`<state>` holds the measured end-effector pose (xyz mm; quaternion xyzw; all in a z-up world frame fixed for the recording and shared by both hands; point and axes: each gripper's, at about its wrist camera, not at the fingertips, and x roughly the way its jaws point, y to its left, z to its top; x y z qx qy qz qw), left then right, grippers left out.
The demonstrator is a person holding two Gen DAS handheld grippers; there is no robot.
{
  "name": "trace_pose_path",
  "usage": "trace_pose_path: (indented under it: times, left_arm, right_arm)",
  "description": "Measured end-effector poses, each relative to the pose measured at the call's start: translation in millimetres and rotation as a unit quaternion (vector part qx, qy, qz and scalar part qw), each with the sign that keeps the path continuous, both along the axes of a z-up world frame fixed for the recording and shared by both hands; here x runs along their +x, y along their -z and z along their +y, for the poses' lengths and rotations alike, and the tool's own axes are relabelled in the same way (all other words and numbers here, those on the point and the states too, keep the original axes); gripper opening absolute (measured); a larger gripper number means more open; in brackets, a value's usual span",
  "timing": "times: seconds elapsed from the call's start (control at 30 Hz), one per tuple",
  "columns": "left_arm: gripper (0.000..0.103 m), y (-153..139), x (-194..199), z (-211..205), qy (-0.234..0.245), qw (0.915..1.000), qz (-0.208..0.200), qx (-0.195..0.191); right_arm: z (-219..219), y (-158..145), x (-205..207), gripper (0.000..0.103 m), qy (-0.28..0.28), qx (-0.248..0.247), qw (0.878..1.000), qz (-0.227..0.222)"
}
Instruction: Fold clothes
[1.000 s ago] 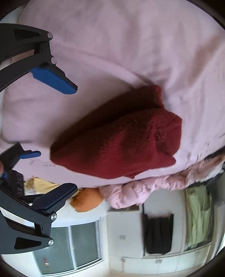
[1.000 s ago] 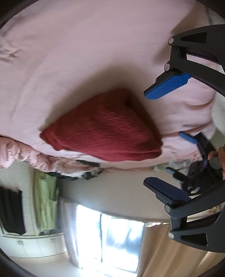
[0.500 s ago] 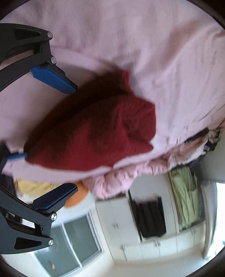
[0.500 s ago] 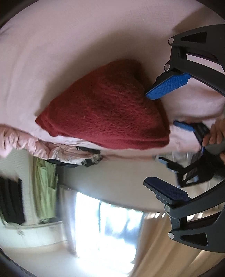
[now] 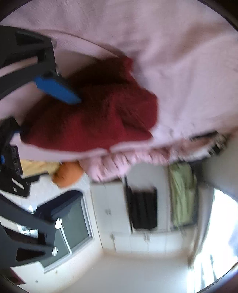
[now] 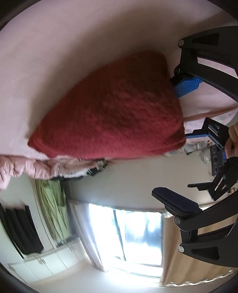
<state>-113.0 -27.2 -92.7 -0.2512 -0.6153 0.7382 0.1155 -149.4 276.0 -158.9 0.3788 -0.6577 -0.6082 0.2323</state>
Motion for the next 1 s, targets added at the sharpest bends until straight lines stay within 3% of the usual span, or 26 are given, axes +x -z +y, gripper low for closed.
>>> trace_pose_path:
  times: [0.03, 0.07, 0.1, 0.2, 0.23, 0.3, 0.4, 0.47, 0.5, 0.53, 0.67, 0.8, 0.83, 0.87, 0.93, 1.0]
  left_arm:
    - [0.053, 6, -6, 1, 0.006, 0.9996, -0.026, -0.005]
    - [0.044, 10, -8, 1, 0.006, 0.9992, -0.039, -0.008]
    - [0.037, 13, -10, 0, 0.002, 0.9987, -0.049, -0.009]
    - [0.036, 11, -5, -4, -0.008, 0.9993, -0.036, 0.002]
    - [0.036, 6, -2, -5, -0.013, 0.9997, -0.019, 0.004]
    - [0.035, -3, 5, -7, -0.027, 0.9996, 0.005, -0.007]
    - [0.036, 0, 5, -2, -0.002, 0.9999, 0.006, 0.011]
    - [0.057, -1, -3, 10, 0.04, 0.9992, -0.005, 0.006]
    - [0.074, -4, -4, 14, 0.044, 0.9988, -0.014, -0.017]
    - [0.077, -5, -5, 16, 0.038, 0.9984, -0.021, -0.036]
    - [0.077, 14, -15, 15, 0.043, 0.9968, -0.066, -0.013]
    - [0.076, 14, -17, 15, 0.039, 0.9975, -0.059, -0.009]
    - [0.069, 15, -21, 12, 0.027, 0.9982, -0.054, 0.0]
    - [0.062, 16, -20, 9, 0.017, 0.9986, -0.049, 0.005]
    - [0.017, 20, -18, 5, 0.002, 0.9985, -0.056, 0.002]
    - [0.014, 24, -17, 3, -0.003, 0.998, -0.062, 0.012]
  right_arm:
    - [1, 2, 1, 0.078, 0.004, -0.006, 1.0, -0.007]
    - [2, 5, 1, 0.069, 0.005, -0.003, 1.0, -0.016]
    - [4, 7, 2, 0.052, 0.003, 0.007, 1.0, -0.025]
    - [8, 17, 7, 0.032, 0.004, -0.004, 0.999, -0.05]
    - [10, 15, 7, 0.019, 0.006, 0.0, 0.999, -0.046]
    - [11, 0, 11, 0.015, 0.013, 0.035, 0.999, -0.014]
    - [9, -10, 10, 0.017, 0.005, 0.018, 0.999, 0.028]
    - [3, 1, 6, 0.029, -0.015, 0.002, 1.0, -0.002]
    - [0, 8, 4, 0.044, -0.02, -0.015, 0.999, -0.022]
    - [-3, 14, 4, 0.048, -0.025, -0.032, 0.999, -0.037]
    - [-7, 9, -2, 0.049, -0.04, -0.016, 0.999, -0.023]
    - [-7, 7, -4, 0.045, -0.038, -0.054, 0.998, 0.0]
    - [-7, 2, -3, 0.021, -0.042, -0.047, 0.998, 0.015]
    - [-9, -6, -4, 0.012, -0.05, -0.018, 0.998, 0.03]
    - [-11, -7, -4, 0.013, -0.06, -0.003, 0.998, 0.028]
    - [-10, 9, 0, 0.014, -0.06, -0.016, 0.998, -0.015]
